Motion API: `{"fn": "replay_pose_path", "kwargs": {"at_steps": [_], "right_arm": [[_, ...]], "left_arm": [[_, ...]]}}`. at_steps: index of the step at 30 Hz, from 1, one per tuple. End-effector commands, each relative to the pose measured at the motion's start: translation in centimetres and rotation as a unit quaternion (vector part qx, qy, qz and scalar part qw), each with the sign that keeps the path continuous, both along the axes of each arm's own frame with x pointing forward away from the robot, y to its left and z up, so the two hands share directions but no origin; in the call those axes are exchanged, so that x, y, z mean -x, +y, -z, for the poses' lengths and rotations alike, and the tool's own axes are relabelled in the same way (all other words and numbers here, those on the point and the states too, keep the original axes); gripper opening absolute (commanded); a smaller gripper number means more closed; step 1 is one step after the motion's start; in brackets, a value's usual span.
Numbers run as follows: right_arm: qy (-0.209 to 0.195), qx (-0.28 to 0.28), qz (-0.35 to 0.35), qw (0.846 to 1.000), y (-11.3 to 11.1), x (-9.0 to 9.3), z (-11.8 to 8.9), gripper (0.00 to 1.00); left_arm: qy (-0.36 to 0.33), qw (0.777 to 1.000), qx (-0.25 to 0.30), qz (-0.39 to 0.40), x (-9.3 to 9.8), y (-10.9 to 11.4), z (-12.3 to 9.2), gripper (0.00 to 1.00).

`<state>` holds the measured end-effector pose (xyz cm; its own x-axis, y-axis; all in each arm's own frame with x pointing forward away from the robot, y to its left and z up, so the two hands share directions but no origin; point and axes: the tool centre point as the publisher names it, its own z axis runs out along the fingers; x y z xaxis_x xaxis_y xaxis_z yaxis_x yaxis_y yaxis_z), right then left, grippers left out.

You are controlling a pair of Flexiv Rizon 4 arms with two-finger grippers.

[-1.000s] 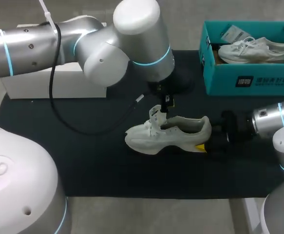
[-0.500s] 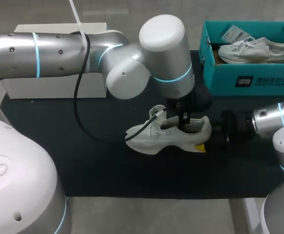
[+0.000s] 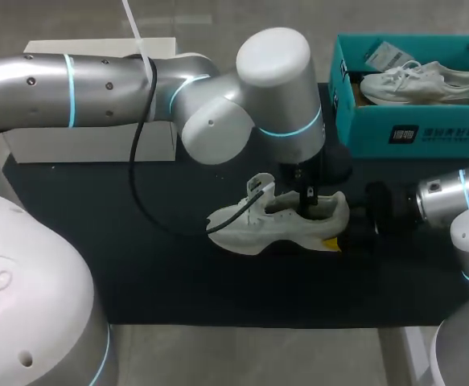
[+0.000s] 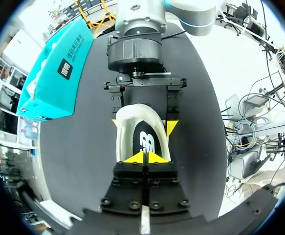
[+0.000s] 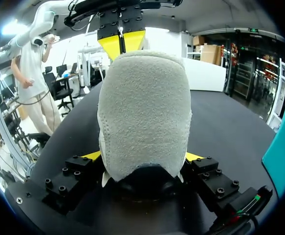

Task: Take the shoe out of the shoebox, open the shoe tongue, remove and reinsert the insole, then place the shoe into the shoebox

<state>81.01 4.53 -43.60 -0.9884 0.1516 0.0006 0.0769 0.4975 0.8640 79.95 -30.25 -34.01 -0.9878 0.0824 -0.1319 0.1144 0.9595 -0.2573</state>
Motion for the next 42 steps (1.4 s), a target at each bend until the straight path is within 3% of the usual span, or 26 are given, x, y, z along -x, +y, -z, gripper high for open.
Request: {"fn": "replay_pose_path", "kwargs": {"at_steps": [1,9,17,28,38,40,42], "right_arm": [[-0.001,0.001,0.001,1.000,0.0,-0.1,0.2,0.00],[-0.001,0.001,0.001,1.000,0.0,-0.1,0.2,0.00],[-0.001,0.001,0.001,1.000,0.0,-0.1,0.2,0.00],[-0.001,0.001,0.001,1.000,0.0,-0.1,0.2,0.00],[-0.001,0.001,0.001,1.000,0.0,-0.1,0.2,0.00],[-0.001,0.001,0.001,1.000,0.0,-0.1,0.2,0.00],[-0.001,0.001,0.001,1.000,0.0,-0.1,0.2,0.00]], "left_arm": [[0.016,1.000,-0.012,-0.003,-0.8,-1.1,1.8,0.00],[0.039,0.998,-0.040,-0.013,-1.7,-0.2,4.9,0.00],[0.051,0.998,-0.047,-0.006,-2.2,-0.3,5.7,0.00],[0.074,0.994,-0.080,0.011,0.9,1.4,5.7,0.00],[0.087,0.992,-0.085,0.009,1.7,1.6,6.9,0.00],[0.087,0.992,-0.087,0.007,1.4,1.5,7.3,0.18],[0.087,0.992,-0.090,0.004,1.3,1.4,7.5,0.19]]}}
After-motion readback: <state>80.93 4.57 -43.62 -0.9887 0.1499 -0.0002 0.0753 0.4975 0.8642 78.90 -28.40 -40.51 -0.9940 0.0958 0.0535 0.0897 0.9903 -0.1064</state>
